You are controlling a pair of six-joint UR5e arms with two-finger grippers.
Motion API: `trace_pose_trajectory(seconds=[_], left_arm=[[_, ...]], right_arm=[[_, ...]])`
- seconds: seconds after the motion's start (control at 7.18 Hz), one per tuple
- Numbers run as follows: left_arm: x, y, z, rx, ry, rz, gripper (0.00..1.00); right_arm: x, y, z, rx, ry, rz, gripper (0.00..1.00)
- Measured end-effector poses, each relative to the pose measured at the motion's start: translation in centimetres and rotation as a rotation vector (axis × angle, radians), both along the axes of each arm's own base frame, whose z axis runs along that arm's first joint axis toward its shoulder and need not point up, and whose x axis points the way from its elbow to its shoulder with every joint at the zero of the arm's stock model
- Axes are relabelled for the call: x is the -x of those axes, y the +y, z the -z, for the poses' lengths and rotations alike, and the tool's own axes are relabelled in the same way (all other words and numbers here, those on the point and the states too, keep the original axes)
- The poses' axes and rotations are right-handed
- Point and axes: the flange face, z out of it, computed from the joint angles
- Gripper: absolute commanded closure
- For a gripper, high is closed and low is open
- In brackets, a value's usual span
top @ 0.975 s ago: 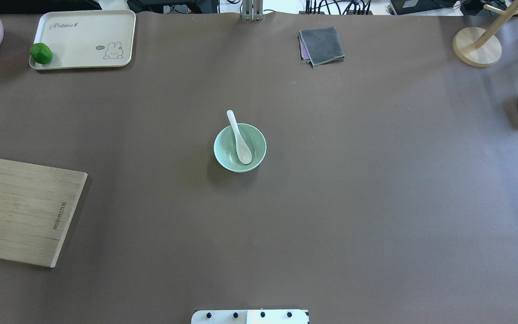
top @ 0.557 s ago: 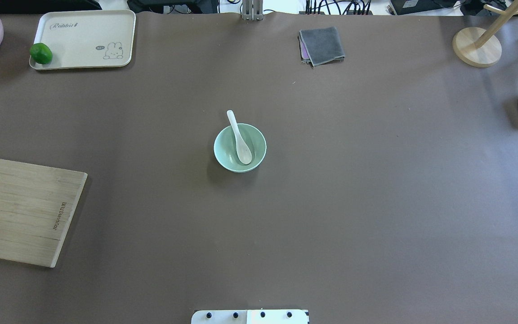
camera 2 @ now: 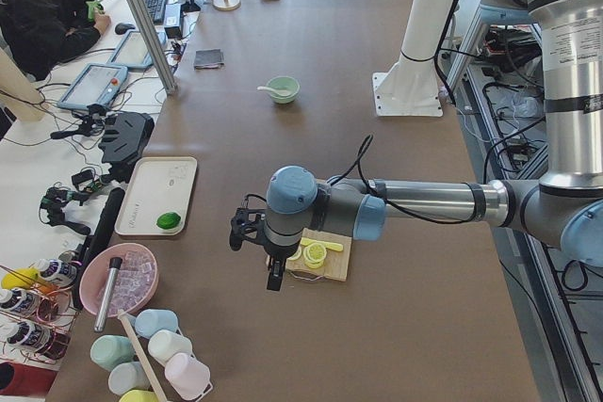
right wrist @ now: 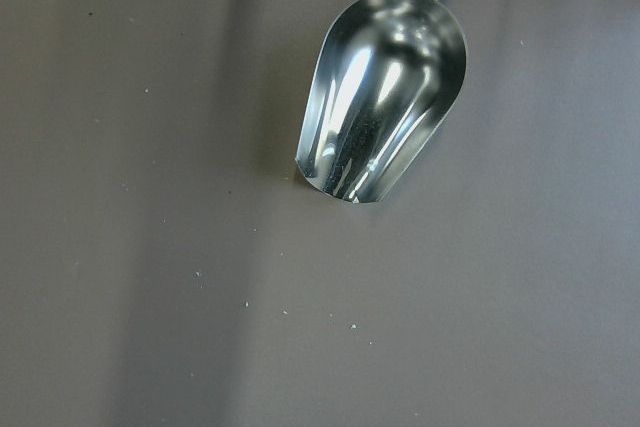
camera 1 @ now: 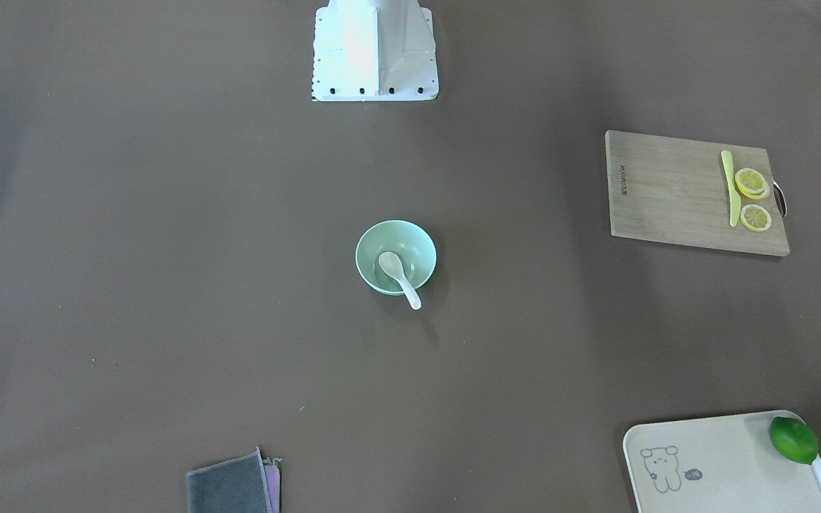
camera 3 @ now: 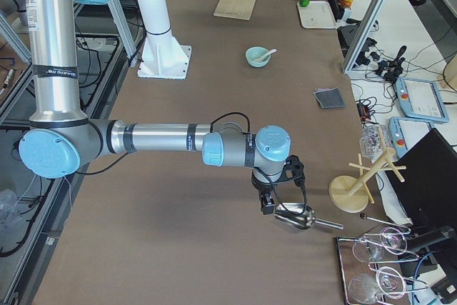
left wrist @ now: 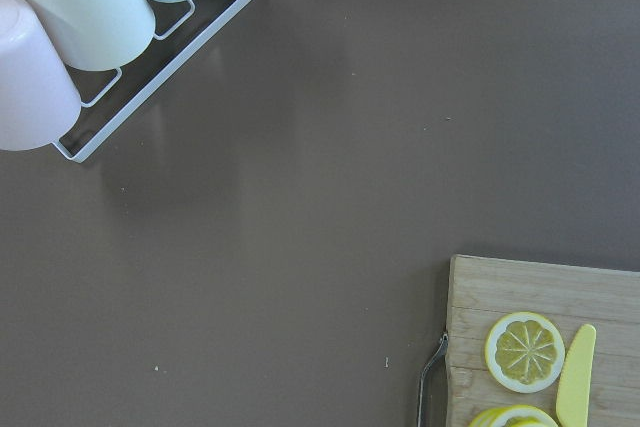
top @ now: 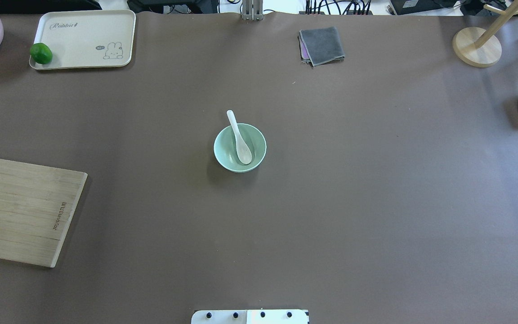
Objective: Place spoon in bowl
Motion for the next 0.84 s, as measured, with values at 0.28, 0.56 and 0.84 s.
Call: trace_pose_trajectory(seconds=[0.28, 0.56, 0.84], left_arm=[[0.01, -0.26, 0.19, -0.003, -0.001, 0.001, 0.02], [0.01, -0.3, 0.05, 0.0, 0.0, 0.002, 0.02], [0.01, -0.31, -0.34, 0.003, 0.0, 0.001, 0.02]], right_arm=[[0.0, 0.08, -0.18, 0.004, 0.001, 0.0, 0.0], [0.0, 0.16, -0.29, 0.006, 0.0, 0.0, 0.0], [0.0, 0.17, -0.29, 0.006, 0.0, 0.0, 0.0]])
